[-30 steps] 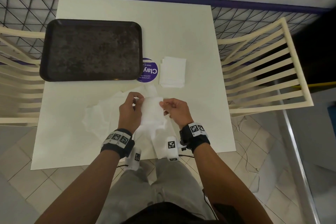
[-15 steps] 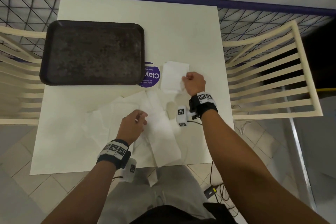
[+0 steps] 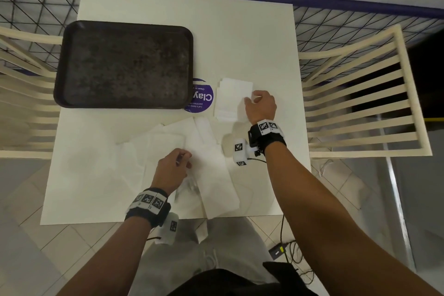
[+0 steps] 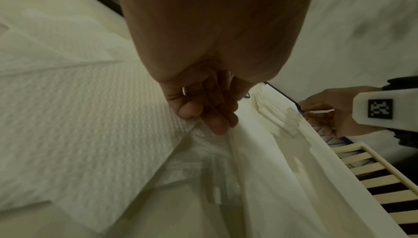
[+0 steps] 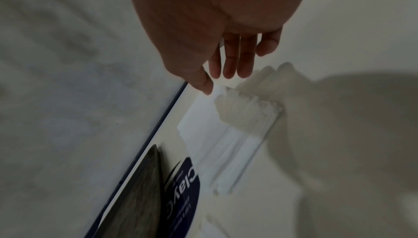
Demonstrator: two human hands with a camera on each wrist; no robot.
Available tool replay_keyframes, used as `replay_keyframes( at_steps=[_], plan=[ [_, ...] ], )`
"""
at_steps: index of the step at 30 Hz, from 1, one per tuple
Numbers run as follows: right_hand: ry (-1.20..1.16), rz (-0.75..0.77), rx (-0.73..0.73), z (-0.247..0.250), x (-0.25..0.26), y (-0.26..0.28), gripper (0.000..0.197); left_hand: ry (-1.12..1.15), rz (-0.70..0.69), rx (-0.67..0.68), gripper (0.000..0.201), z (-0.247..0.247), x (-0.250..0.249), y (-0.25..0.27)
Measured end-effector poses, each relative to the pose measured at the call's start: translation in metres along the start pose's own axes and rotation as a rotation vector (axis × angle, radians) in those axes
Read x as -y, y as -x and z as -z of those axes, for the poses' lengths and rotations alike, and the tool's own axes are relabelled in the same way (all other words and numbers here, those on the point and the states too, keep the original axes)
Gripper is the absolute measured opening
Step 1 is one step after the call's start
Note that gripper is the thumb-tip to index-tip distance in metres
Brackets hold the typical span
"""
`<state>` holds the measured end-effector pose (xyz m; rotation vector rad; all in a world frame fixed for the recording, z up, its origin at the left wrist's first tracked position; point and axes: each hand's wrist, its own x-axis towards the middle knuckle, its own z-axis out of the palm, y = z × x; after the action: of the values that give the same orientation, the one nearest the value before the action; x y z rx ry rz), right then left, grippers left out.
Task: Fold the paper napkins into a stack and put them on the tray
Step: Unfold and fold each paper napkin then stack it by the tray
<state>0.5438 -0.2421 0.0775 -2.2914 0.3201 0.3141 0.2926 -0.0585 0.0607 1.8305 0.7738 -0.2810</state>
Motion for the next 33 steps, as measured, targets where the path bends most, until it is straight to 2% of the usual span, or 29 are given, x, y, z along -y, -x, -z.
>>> replay_keyframes(
  at_steps=[4, 9, 13, 16, 22, 26, 33],
  plan=[
    [-0.061, 0.077, -0.011, -0.005, -0.021, 0.044, 0.019, -0.026, -0.021, -0.023, 0.007, -0.002, 0.002, -0.002],
    [0.029, 0.113, 0.2, -0.027, -0.06, 0.1, 0.01, -0.06, -0.049, -0.071, 0.015, -0.003, 0.007, -0.004],
    [0.186, 0.091, 0.314, -0.034, -0.075, 0.128, 0.019, -0.066, -0.07, -0.082, 0.01, -0.006, 0.005, -0.003],
    [0.205, 0.077, 0.314, -0.038, -0.077, 0.14, 0.015, -0.074, -0.061, -0.102, 0.005, -0.008, 0.002, -0.002],
    [0.093, 0.062, 0.247, -0.039, -0.079, 0.143, 0.004, -0.034, -0.038, -0.165, 0.011, -0.008, -0.007, 0.001],
    [0.044, 0.028, 0.237, -0.034, -0.076, 0.144, 0.007, 0.024, -0.002, -0.17, 0.002, -0.006, -0.01, 0.002],
    [0.022, 0.005, 0.227, -0.033, -0.076, 0.146, 0.01, 0.086, -0.005, -0.15, 0.013, -0.006, -0.012, 0.005]
  ],
)
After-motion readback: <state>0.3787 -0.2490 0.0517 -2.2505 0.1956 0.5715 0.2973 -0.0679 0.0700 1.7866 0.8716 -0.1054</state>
